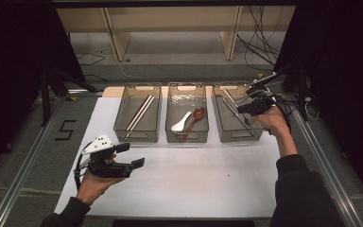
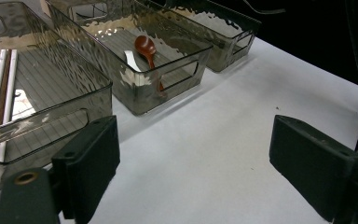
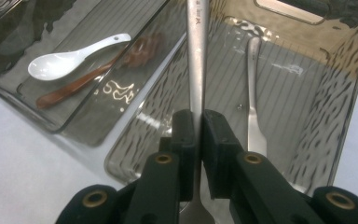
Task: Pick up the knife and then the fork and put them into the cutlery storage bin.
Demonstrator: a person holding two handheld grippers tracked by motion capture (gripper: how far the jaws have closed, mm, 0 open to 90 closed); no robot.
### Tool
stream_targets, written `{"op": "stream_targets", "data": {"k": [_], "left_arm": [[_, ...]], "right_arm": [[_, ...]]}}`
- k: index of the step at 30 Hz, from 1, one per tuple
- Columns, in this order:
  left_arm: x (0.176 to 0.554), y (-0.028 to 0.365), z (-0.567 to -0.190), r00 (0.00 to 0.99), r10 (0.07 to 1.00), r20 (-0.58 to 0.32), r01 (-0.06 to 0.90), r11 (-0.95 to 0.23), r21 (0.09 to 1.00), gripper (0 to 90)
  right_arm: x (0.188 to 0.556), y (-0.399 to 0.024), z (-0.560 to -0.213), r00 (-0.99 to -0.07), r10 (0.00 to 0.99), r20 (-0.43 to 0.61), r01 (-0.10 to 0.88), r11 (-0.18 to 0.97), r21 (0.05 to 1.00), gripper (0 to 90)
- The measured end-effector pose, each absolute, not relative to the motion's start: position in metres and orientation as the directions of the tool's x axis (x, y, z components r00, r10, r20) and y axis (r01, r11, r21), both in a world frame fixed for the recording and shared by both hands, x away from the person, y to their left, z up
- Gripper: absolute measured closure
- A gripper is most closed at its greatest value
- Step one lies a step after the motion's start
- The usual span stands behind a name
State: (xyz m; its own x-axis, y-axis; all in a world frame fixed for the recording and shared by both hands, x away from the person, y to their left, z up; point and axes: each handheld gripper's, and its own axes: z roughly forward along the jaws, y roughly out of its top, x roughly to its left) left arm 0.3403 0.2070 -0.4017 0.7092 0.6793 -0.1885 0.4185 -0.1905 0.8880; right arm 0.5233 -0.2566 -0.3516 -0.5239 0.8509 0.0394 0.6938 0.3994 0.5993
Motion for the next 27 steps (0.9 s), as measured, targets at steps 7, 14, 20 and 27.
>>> {"op": "stream_targets", "data": {"k": [7, 14, 20, 27], "left_arm": [[0.340, 0.206, -0.402, 0.709, 0.678, -0.192, 0.421, -0.190, 0.887, 15.5], [0.341, 0.207, -0.402, 0.709, 0.678, -0.191, 0.421, -0.190, 0.887, 15.5], [0.341, 0.207, -0.402, 0.710, 0.677, -0.192, 0.420, -0.189, 0.887, 15.5], [0.340, 0.206, -0.402, 0.710, 0.677, -0.193, 0.421, -0.189, 0.887, 15.5]], "right_arm": [[0.534, -0.252, -0.358, -0.496, 0.868, 0.036, 0.713, 0.383, 0.587, 84.3], [0.545, -0.251, -0.364, -0.472, 0.881, 0.021, 0.732, 0.379, 0.565, 84.3], [0.551, -0.250, -0.368, -0.455, 0.890, 0.012, 0.744, 0.373, 0.554, 84.2], [0.553, -0.245, -0.375, -0.457, 0.889, -0.020, 0.752, 0.398, 0.525, 84.1]]}}
